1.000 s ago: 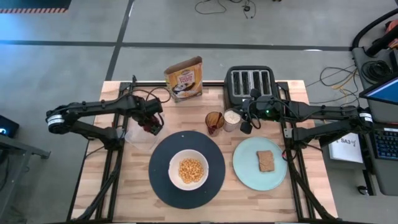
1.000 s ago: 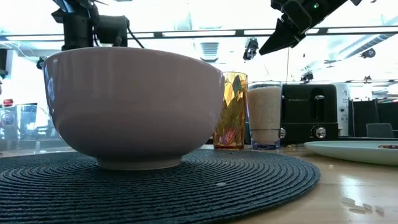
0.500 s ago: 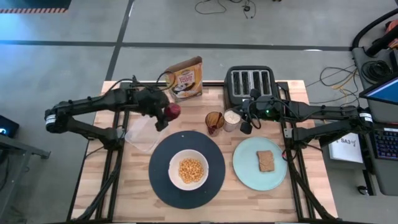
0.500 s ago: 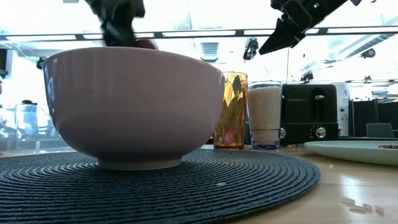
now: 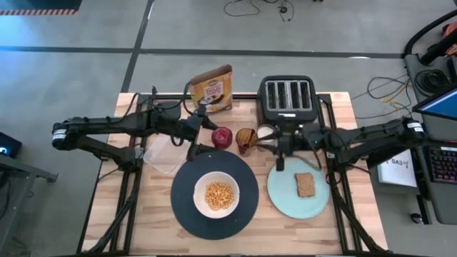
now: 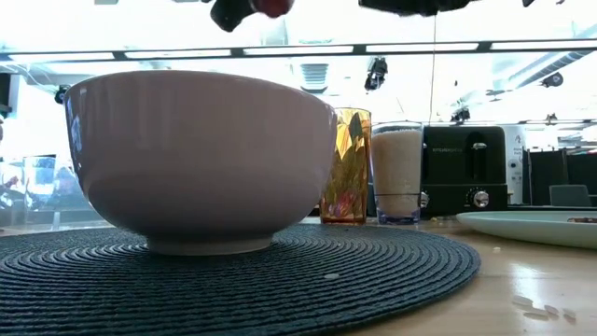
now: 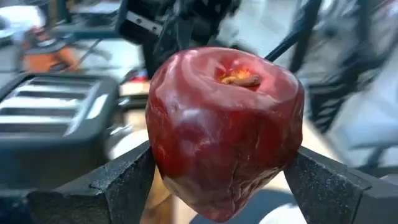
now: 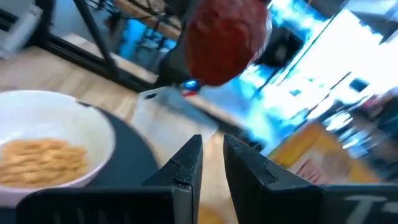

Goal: Arrange a breakfast setting
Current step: Put the apple on the blue plate beside the toasted bread

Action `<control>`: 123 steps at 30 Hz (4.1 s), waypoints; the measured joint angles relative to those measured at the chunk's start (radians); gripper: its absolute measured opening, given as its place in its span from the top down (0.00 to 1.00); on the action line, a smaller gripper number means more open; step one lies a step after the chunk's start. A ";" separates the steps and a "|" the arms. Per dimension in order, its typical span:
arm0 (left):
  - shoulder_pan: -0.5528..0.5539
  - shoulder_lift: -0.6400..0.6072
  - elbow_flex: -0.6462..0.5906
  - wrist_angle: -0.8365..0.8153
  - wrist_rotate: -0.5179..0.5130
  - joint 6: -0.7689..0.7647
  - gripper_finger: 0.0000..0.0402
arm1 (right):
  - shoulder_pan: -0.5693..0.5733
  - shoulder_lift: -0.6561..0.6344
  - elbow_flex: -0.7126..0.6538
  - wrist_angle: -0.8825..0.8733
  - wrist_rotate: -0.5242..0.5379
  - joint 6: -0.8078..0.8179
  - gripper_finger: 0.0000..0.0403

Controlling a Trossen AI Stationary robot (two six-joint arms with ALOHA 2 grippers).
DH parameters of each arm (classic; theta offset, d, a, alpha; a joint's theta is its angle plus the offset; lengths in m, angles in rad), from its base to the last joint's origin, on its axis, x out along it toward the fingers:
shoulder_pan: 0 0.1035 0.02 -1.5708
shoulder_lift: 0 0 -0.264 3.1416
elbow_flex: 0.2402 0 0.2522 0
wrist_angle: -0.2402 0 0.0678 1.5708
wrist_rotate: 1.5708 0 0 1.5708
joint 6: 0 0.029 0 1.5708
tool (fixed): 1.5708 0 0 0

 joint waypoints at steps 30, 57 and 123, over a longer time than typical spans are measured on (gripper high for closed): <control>-0.051 0.000 -0.262 0.475 0.080 -0.521 0.23 | 0.263 0.455 0.504 -0.191 0.555 -0.308 0.18; -0.056 0.031 -0.279 0.495 0.086 -0.500 0.23 | 0.203 0.505 0.641 -0.372 0.374 -0.243 0.13; 0.109 0.027 -0.273 0.643 0.060 -0.586 0.23 | 0.165 0.486 0.770 -0.594 0.586 -0.250 0.12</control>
